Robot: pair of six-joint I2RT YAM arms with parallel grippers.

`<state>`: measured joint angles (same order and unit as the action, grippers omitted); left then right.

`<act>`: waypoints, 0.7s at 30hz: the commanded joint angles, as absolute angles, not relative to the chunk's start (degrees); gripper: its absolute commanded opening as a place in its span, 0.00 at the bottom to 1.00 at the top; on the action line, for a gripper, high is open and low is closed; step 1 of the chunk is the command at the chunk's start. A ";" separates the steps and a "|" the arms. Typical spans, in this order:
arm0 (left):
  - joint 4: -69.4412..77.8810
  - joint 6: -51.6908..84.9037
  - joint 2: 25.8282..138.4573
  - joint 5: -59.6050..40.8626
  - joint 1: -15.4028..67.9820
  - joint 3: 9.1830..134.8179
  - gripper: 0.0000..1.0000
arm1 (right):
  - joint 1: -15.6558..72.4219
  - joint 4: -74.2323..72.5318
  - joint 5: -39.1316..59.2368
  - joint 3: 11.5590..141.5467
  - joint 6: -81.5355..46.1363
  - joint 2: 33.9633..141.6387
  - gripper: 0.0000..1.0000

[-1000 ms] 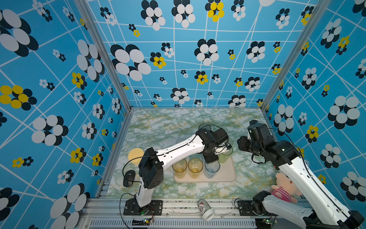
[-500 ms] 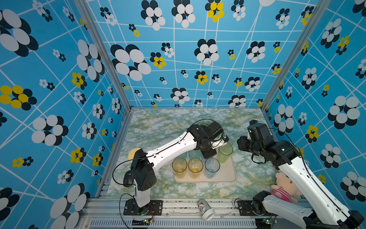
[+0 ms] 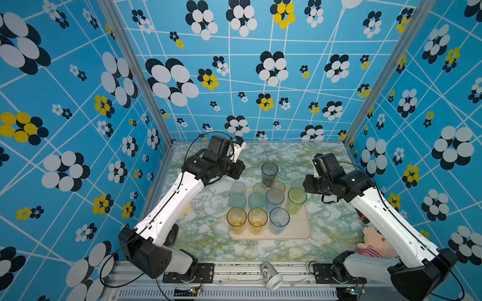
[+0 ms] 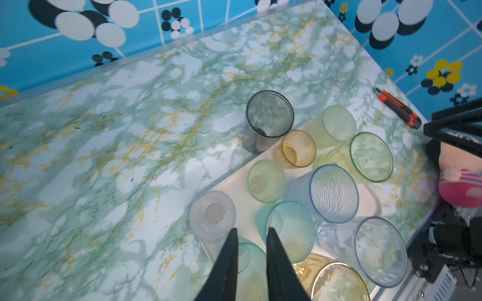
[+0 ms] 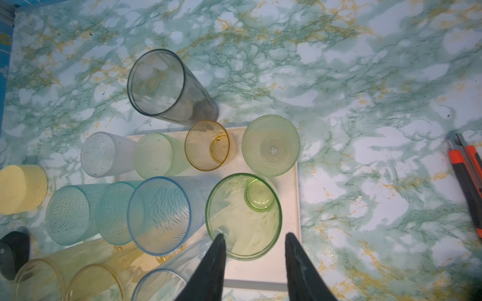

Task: Place the glasses into the tray
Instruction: 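Raise and withdraw the left gripper while the right reaches the smoky grey cup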

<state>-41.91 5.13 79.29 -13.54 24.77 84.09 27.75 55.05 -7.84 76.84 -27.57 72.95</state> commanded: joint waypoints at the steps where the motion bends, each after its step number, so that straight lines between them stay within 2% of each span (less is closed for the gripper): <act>1: -36.51 10.30 75.89 -16.58 20.16 77.94 0.22 | 27.45 55.68 -3.97 81.38 -24.77 77.22 0.39; 7: -28.36 14.14 68.75 -16.22 14.73 68.18 0.23 | 27.56 55.85 -1.80 89.55 -22.41 87.60 0.39; 21: -26.72 13.26 67.42 -14.16 12.48 66.18 0.24 | 27.48 61.87 -0.11 109.12 -18.04 107.93 0.33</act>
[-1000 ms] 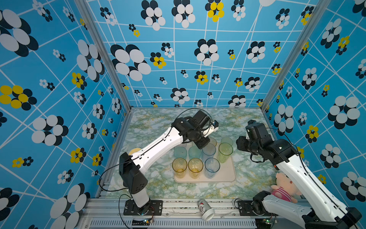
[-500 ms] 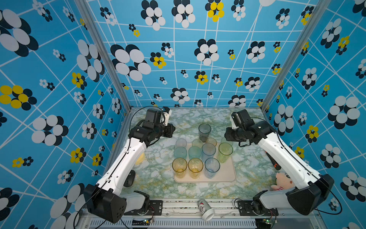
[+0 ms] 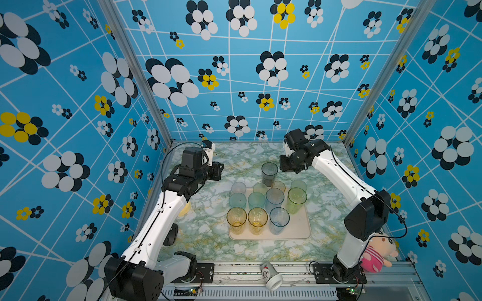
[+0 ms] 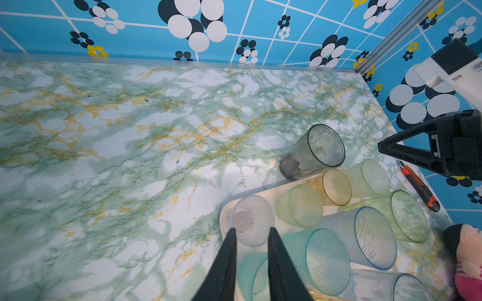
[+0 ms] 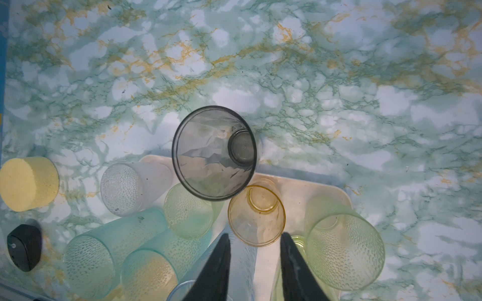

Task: Place the glasses into the tray
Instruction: 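Raise and withdraw the left gripper while the right reaches the smoky grey cup, then close the right gripper on the smoky grey cup's rim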

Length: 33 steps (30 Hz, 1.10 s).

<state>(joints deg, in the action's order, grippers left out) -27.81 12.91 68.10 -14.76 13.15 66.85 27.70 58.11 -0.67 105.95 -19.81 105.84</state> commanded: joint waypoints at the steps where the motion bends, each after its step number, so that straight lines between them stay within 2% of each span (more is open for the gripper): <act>1: -26.81 13.25 67.54 -14.22 12.44 66.06 0.24 | 27.48 62.40 -0.22 110.24 -17.94 109.09 0.32; 16: -26.55 12.92 66.91 -13.54 11.72 65.48 0.26 | 27.46 65.81 -0.51 119.03 -17.36 119.11 0.27; 33: -26.57 12.26 66.83 -14.06 10.93 65.00 0.26 | 27.48 66.66 -1.93 122.33 -17.51 123.19 0.21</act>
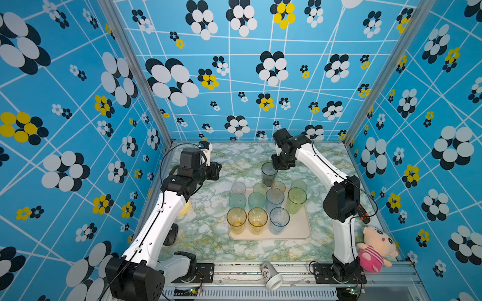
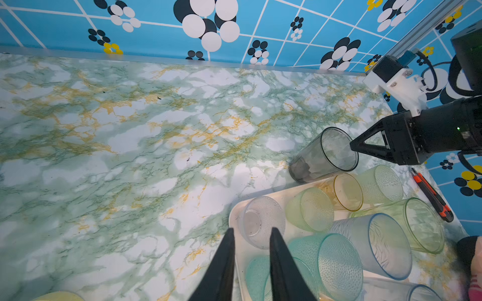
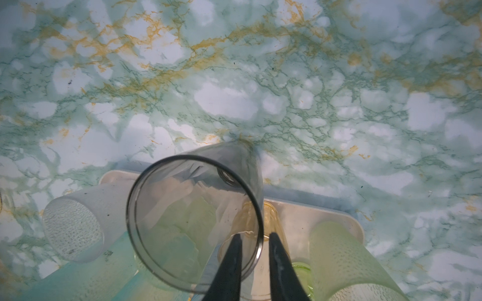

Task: Place the glasses into the tray
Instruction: 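Close the right gripper on the smoky grey cup's rim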

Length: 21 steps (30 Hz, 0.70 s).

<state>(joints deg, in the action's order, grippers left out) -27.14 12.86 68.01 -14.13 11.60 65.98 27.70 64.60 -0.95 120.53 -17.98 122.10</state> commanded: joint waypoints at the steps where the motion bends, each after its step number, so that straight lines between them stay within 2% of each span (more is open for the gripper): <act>1: -26.47 12.20 66.86 -14.18 10.89 64.99 0.26 | 27.45 66.75 -1.87 122.66 -17.49 123.47 0.20; 21: -26.46 12.04 67.33 -14.85 9.46 64.51 0.26 | 27.50 68.55 -2.52 127.35 -17.31 128.47 0.09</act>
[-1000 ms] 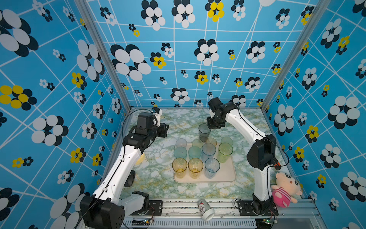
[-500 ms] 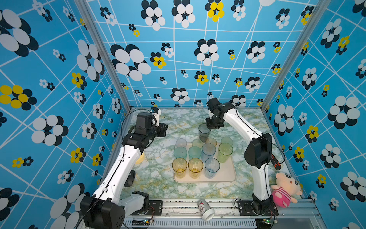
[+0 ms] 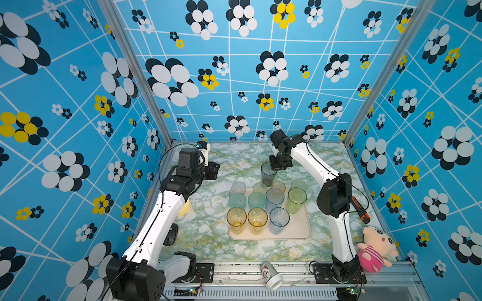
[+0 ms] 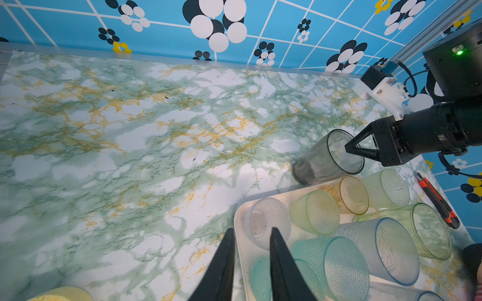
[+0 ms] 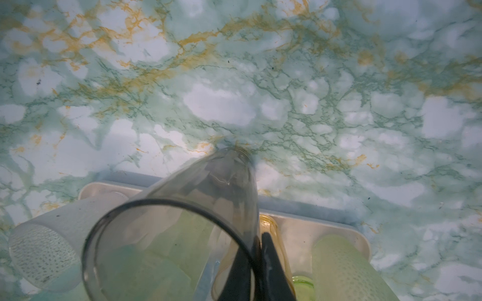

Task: Place the glasses into the tray
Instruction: 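Close the right gripper on the smoky grey cup's rim, then lift the smoky grey cup with the right gripper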

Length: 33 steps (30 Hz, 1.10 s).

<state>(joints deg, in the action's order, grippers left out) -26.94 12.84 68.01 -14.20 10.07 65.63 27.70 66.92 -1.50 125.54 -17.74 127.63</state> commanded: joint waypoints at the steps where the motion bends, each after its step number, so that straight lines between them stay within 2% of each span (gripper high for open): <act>1: -26.46 12.04 67.43 -14.93 9.43 64.54 0.26 | 27.43 68.63 -2.85 127.35 -17.31 128.41 0.08; 12: -26.96 11.78 69.02 -16.50 9.47 64.67 0.25 | 27.45 65.83 -5.34 124.61 -17.29 125.07 0.02; 22: -27.44 11.69 70.64 -17.49 9.53 64.60 0.25 | 27.07 59.37 -5.50 119.07 -17.23 114.16 0.01; 33: -28.07 11.79 71.40 -17.94 9.53 65.08 0.25 | 26.80 60.09 -9.02 114.17 -15.56 101.72 0.02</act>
<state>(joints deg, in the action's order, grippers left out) -27.24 12.45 70.98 -16.82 9.76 65.36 27.22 60.25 -6.48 115.46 -16.67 105.60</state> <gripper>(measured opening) 0.250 0.071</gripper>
